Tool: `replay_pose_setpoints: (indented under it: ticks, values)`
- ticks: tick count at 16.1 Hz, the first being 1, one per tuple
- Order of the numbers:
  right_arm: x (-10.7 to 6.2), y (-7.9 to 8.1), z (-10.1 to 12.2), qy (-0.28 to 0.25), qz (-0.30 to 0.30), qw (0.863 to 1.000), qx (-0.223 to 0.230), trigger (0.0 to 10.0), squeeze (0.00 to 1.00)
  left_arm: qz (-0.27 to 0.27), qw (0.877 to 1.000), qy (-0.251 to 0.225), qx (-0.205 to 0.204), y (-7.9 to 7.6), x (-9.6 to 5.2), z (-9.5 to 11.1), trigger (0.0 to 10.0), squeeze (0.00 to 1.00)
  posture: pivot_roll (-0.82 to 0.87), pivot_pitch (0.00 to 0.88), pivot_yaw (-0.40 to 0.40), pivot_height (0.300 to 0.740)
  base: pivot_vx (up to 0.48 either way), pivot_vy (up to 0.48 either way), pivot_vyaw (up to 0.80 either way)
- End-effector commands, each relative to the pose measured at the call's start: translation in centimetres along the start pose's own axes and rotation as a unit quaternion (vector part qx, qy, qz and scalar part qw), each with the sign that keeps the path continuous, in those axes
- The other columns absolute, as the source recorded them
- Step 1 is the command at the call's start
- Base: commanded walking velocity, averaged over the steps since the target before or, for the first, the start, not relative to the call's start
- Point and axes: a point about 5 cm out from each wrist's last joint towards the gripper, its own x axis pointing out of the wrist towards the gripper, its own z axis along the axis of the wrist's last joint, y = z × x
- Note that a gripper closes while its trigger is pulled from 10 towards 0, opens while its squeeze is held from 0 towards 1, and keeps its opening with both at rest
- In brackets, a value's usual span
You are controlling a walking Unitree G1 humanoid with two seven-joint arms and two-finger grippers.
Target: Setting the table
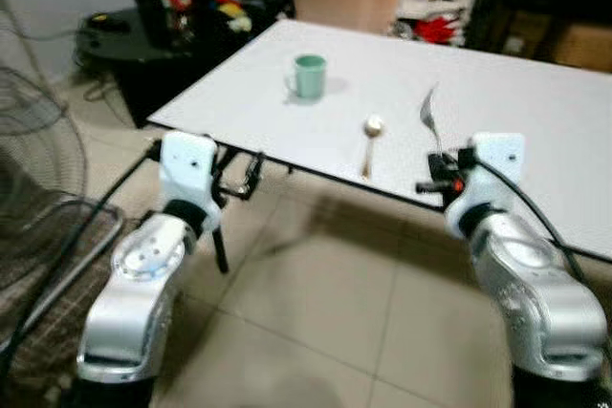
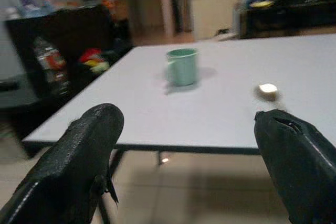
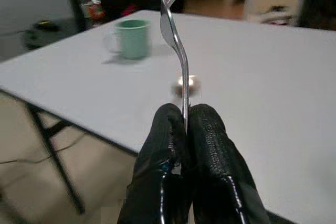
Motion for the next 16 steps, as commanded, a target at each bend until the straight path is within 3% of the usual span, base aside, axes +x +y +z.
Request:
replay_pose_setpoints:
  ticks: [1, 12, 16]
  values:
    - [-0.02, -0.06, 0.30, -0.008, 0.003, 1.000, -0.004, 10.0, 0.00, 0.001, 1.000, 0.001, -0.001, 0.05, 0.14, -0.02, 10.0, 0.00, 0.11, 0.000, 0.011, 0.740, 0.304, 0.000, 0.00]
    - [0.00, -0.08, -0.04, -0.012, -0.010, 1.000, 0.013, 10.0, 0.00, -0.007, 1.000, 0.001, 0.000, 0.15, 0.40, 0.12, 10.0, 0.00, 0.11, 0.000, 0.024, 0.740, 0.320, 0.000, 0.00]
    - [0.04, -0.22, -0.03, -0.015, -0.025, 1.000, -0.003, 10.0, 0.00, -0.015, 1.000, -0.003, 0.007, 0.09, 0.59, 0.30, 10.0, 0.00, 0.10, 0.000, 0.028, 0.740, 0.323, 0.000, 0.00]
